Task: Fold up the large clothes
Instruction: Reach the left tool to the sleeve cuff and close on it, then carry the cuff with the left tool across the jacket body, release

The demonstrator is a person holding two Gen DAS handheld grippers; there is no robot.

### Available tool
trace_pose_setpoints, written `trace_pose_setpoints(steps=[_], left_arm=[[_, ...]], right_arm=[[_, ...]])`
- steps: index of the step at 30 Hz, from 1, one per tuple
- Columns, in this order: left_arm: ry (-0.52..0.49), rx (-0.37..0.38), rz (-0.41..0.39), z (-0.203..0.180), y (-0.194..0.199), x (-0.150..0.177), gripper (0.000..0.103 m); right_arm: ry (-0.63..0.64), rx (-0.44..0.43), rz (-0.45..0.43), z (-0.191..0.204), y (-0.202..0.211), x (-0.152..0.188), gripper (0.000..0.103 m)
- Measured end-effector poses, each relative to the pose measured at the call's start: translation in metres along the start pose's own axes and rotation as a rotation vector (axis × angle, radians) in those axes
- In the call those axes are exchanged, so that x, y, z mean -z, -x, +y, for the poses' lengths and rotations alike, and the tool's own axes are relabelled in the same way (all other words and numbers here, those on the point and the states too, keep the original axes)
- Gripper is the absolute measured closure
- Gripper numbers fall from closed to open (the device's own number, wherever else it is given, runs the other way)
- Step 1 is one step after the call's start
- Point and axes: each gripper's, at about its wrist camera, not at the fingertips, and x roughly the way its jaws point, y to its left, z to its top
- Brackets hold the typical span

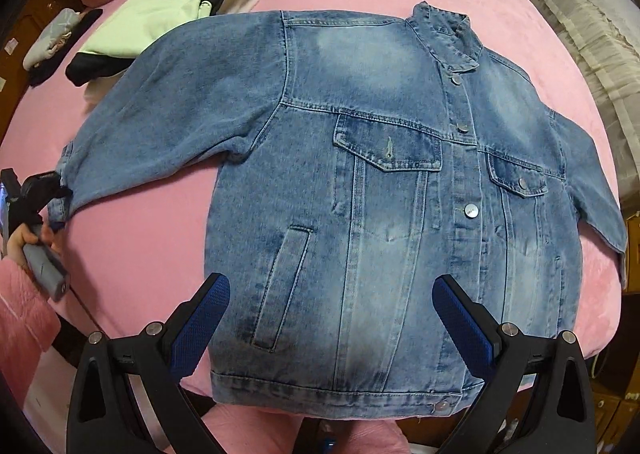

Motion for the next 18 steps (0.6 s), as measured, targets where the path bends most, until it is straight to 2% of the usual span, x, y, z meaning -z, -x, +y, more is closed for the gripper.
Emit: trace_pose_setpoints(steps=[6, 9, 13, 14, 15, 16, 18], left_arm=[[0.044, 0.075, -0.053, 0.003, 0.021, -0.011, 0.078], [-0.008, 0.125, -0.098, -0.011, 0.045, -0.013, 0.080], [-0.085, 0.237, -0.119, -0.037, 0.083, -0.011, 0.083], [-0.109, 0.254, -0.127, -0.046, 0.096, -0.007, 0.085], [-0.132, 0.275, -0.136, -0.058, 0.107, 0.001, 0.091], [-0.165, 0.314, -0.146, -0.075, 0.129, 0.026, 0.093], [-0.215, 0.386, -0.162, -0.094, 0.152, 0.044, 0.094]], right_arm=[[0.020, -0.004, -0.002, 0.004, -0.001, -0.008, 0.000], [0.029, -0.018, -0.001, 0.005, -0.001, -0.009, 0.000], [0.016, -0.046, -0.005, 0.000, -0.001, -0.006, 0.000], [0.006, -0.057, -0.006, -0.006, -0.001, -0.005, 0.000], [-0.002, -0.065, -0.008, -0.010, -0.001, -0.005, 0.000], [-0.014, -0.077, -0.012, -0.017, 0.000, -0.004, 0.000], [-0.038, -0.097, -0.020, -0.032, 0.001, -0.003, 0.000]])
